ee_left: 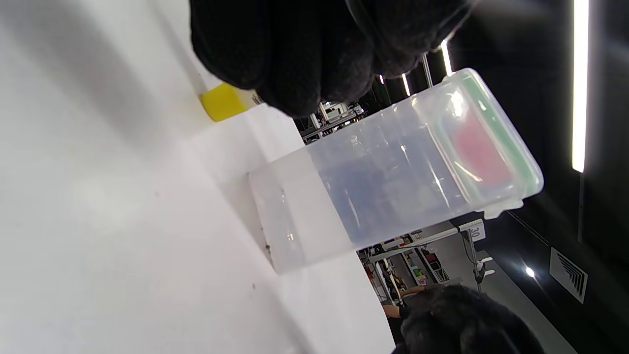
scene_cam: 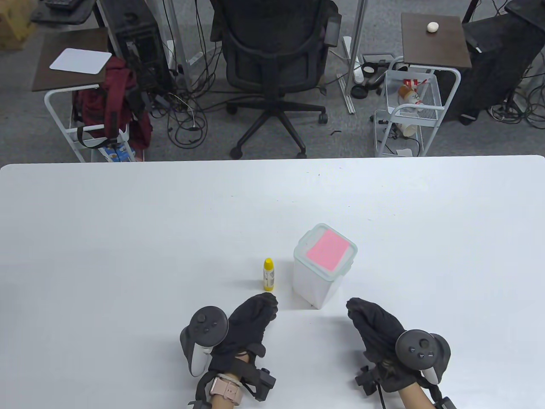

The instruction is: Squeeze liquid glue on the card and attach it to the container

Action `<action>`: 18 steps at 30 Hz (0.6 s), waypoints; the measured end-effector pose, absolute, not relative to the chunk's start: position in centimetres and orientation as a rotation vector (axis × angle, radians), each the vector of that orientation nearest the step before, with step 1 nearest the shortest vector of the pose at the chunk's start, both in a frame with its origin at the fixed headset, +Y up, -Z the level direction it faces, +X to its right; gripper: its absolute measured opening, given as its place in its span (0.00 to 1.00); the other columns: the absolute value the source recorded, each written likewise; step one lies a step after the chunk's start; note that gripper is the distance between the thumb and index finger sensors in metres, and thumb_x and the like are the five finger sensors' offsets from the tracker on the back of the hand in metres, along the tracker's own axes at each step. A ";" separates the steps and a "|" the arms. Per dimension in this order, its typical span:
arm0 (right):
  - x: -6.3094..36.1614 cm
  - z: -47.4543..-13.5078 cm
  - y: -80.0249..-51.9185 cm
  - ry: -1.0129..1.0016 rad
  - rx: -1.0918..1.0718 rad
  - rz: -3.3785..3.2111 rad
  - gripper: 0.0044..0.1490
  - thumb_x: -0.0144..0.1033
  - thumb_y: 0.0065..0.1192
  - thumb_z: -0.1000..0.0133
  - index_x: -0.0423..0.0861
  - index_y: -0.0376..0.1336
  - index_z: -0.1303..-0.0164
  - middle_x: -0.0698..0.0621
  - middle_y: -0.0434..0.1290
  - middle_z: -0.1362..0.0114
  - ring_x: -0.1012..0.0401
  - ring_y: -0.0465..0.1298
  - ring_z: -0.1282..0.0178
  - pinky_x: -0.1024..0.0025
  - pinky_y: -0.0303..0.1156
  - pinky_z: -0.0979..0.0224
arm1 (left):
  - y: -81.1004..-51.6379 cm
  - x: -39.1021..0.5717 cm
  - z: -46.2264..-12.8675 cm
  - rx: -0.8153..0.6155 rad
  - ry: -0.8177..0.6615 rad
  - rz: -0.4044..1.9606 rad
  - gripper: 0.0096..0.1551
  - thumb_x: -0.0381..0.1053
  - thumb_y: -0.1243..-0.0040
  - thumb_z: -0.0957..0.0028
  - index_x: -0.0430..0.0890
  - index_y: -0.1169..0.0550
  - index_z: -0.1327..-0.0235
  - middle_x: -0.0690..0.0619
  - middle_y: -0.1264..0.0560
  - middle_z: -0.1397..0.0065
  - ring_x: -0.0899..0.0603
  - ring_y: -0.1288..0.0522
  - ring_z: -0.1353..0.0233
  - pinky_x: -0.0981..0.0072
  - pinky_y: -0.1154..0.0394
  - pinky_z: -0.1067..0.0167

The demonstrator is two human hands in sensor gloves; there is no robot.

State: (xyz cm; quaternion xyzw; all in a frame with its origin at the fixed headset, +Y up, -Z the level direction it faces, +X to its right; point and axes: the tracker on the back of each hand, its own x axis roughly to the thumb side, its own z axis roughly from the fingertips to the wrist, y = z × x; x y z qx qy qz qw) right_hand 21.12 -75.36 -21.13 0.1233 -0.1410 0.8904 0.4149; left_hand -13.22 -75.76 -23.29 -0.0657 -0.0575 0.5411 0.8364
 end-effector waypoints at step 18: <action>24.5 -22.0 -70.7 -0.639 0.236 2.292 0.23 0.40 0.54 0.36 0.44 0.65 0.33 0.44 0.75 0.37 0.49 0.78 0.46 0.52 0.74 0.40 | -72.5 -15.6 -23.5 0.038 -0.050 1.087 0.23 0.61 0.46 0.44 0.61 0.29 0.35 0.61 0.24 0.34 0.49 0.21 0.34 0.61 0.26 0.32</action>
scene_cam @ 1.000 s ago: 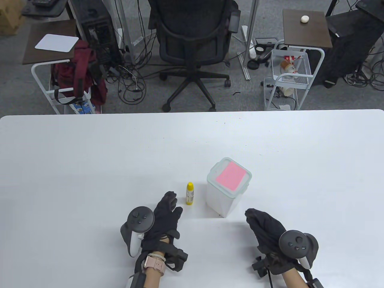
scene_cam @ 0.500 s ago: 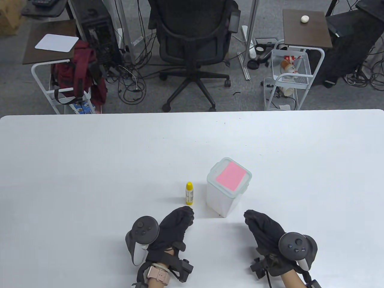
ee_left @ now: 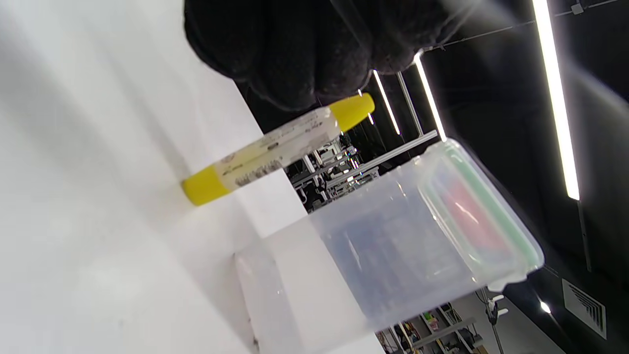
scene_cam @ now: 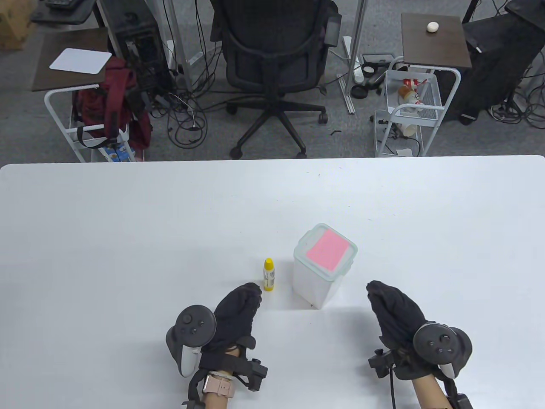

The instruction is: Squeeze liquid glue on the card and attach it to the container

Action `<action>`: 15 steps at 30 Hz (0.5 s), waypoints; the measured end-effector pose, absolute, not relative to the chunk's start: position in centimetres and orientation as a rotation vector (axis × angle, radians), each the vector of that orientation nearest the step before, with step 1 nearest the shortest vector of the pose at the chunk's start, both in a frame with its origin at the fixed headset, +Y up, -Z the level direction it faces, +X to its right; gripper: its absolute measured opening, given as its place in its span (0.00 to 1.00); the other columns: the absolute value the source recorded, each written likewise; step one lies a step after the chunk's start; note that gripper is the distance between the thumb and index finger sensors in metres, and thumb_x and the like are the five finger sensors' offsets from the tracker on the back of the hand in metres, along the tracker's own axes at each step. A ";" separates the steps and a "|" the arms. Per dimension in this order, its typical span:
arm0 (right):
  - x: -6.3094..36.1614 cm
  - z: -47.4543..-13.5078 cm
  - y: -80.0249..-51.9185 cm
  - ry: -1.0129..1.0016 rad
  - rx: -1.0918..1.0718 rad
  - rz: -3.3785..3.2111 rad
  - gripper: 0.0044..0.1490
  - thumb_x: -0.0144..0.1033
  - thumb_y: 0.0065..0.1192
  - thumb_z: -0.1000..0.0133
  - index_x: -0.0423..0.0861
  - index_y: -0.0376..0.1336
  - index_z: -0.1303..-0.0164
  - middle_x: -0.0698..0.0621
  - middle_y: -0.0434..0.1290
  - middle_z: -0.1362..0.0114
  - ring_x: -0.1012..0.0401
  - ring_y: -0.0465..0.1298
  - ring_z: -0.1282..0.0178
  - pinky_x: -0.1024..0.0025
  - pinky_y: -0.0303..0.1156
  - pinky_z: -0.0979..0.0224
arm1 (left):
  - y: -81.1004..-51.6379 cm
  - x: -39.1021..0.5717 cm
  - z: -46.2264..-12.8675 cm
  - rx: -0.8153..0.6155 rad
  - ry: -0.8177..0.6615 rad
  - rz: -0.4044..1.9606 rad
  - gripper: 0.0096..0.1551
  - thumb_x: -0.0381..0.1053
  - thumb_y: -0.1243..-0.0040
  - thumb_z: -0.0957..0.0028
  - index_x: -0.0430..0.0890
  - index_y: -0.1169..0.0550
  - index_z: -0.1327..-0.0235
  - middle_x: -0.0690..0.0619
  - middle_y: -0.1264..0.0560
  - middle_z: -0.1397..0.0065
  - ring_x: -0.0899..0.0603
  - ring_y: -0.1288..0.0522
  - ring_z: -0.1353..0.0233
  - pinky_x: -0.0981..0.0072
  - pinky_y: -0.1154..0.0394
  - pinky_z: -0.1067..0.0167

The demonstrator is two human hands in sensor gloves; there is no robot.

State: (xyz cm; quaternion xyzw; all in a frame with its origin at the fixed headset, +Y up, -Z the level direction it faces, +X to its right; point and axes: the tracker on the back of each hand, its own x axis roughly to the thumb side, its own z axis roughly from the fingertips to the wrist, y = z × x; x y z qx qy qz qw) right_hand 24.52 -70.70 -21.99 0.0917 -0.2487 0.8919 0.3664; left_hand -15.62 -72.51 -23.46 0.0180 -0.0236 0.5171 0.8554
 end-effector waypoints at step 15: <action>25.4 -26.0 -70.9 -0.585 0.115 2.733 0.45 0.56 0.48 0.34 0.46 0.47 0.11 0.33 0.42 0.10 0.34 0.49 0.14 0.30 0.41 0.17 | -70.6 -17.6 -25.4 0.191 0.086 0.625 0.47 0.74 0.47 0.52 0.71 0.50 0.20 0.63 0.50 0.11 0.48 0.56 0.10 0.51 0.63 0.15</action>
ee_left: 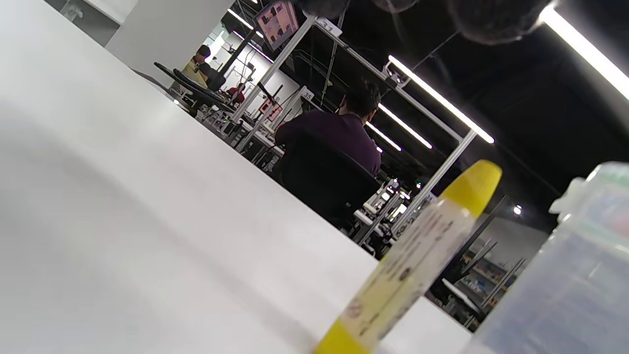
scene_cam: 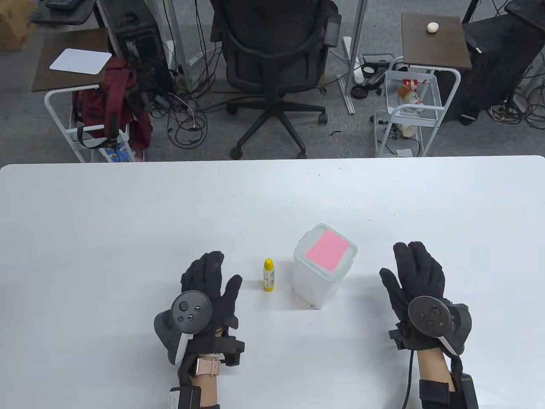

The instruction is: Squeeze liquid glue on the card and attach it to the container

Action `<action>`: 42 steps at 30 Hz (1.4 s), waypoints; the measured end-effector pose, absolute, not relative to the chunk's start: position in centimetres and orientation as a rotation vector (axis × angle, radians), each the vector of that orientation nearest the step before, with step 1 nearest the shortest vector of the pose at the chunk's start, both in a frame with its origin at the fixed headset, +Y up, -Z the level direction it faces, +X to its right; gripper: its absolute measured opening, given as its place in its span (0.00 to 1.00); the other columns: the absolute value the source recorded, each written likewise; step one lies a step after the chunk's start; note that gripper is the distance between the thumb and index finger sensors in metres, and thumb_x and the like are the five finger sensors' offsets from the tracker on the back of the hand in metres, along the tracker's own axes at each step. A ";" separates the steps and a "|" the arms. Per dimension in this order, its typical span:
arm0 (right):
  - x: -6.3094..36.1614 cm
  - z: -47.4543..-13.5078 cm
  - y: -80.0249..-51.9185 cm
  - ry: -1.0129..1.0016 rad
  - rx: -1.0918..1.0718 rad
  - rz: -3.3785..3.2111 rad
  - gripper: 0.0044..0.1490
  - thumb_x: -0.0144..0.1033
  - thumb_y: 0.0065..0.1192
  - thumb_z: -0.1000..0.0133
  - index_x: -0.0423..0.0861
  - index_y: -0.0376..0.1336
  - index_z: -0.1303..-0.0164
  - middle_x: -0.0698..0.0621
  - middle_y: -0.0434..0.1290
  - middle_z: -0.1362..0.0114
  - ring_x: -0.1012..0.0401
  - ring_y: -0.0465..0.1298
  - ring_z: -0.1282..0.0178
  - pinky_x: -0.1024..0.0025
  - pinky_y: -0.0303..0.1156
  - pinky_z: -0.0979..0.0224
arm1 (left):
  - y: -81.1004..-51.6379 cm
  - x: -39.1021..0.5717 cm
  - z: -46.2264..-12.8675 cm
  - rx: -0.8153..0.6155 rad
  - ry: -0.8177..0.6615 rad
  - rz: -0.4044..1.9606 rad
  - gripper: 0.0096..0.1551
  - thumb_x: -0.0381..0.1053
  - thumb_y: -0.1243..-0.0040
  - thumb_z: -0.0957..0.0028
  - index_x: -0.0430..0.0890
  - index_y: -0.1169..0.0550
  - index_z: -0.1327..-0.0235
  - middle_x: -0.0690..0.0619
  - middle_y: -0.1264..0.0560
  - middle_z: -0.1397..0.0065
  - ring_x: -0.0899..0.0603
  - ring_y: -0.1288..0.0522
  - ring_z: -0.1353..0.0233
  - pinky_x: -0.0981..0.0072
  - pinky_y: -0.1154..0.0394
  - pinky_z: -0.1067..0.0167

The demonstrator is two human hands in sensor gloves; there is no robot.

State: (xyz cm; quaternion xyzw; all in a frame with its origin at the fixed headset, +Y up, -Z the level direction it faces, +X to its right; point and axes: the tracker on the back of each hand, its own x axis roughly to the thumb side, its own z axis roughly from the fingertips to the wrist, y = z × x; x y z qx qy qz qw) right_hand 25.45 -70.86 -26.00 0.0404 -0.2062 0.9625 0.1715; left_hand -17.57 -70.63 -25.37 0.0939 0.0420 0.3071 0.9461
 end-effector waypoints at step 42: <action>23.8 -27.3 -74.5 -0.129 0.183 3.112 0.55 0.70 0.35 0.37 0.53 0.25 0.11 0.35 0.21 0.12 0.34 0.24 0.12 0.27 0.17 0.26 | -74.3 -16.7 -25.6 -0.120 0.051 0.299 0.58 0.85 0.53 0.65 0.77 0.64 0.26 0.69 0.76 0.16 0.53 0.83 0.18 0.51 0.81 0.26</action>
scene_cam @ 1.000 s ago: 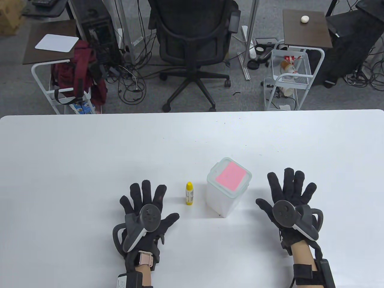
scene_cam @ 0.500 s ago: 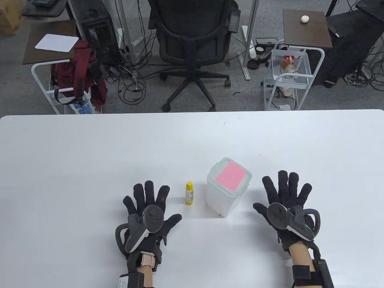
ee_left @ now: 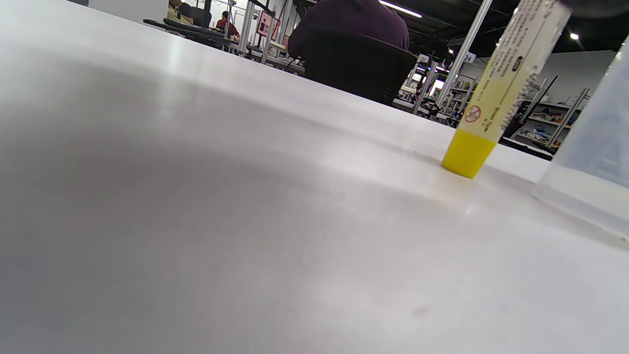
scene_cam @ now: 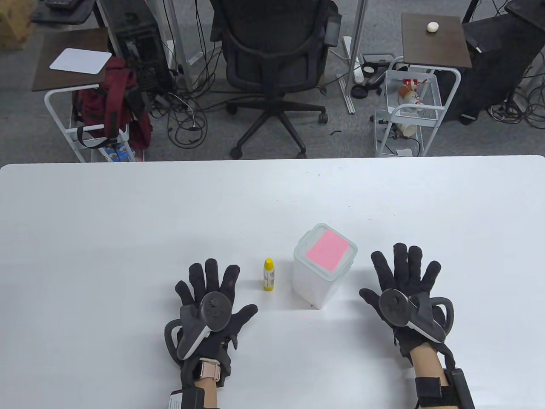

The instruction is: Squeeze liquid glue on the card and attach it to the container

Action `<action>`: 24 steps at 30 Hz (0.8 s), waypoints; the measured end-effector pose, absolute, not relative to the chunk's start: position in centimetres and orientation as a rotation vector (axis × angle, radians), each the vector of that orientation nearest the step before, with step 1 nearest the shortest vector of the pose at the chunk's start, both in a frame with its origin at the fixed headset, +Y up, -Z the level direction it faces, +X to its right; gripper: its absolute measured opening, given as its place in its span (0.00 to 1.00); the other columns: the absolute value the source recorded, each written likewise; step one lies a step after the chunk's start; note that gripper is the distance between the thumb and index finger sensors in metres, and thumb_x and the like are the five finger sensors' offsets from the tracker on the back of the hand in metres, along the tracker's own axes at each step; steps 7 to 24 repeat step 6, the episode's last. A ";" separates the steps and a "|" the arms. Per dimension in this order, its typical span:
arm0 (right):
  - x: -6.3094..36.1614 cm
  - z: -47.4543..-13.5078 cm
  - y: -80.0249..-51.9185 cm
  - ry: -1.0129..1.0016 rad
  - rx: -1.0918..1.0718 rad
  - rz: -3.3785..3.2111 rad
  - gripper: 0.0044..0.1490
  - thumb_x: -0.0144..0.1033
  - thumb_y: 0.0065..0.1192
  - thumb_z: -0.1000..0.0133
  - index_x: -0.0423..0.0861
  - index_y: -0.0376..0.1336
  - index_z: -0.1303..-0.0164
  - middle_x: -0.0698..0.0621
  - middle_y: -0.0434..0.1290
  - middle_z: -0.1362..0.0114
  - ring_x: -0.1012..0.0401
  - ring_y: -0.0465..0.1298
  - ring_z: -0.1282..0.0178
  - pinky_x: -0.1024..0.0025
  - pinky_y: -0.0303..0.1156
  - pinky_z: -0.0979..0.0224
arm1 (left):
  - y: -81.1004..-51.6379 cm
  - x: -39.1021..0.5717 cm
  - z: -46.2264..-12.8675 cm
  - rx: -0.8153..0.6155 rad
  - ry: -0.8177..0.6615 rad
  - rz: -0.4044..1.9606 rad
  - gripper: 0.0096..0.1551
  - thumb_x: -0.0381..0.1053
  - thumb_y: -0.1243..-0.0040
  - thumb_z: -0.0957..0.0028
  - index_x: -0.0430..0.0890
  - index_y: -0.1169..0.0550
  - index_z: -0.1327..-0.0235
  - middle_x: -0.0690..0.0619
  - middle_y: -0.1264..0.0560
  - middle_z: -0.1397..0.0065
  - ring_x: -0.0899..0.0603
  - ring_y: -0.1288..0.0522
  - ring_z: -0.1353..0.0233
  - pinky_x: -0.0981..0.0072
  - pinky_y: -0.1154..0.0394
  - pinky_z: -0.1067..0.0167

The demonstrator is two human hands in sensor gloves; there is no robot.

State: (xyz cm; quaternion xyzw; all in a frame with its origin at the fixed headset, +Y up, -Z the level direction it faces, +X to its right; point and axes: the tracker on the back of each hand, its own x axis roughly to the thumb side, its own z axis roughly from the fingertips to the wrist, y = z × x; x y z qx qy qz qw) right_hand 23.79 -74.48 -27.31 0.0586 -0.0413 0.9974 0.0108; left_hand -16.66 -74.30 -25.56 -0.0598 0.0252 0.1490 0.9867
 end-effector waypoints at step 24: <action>23.7 -27.3 -74.5 -0.113 0.184 3.112 0.55 0.69 0.35 0.37 0.53 0.26 0.11 0.35 0.21 0.12 0.33 0.24 0.12 0.27 0.18 0.26 | -74.4 -16.5 -25.6 -0.134 0.042 0.314 0.58 0.85 0.53 0.64 0.77 0.64 0.25 0.69 0.76 0.16 0.53 0.83 0.18 0.51 0.81 0.26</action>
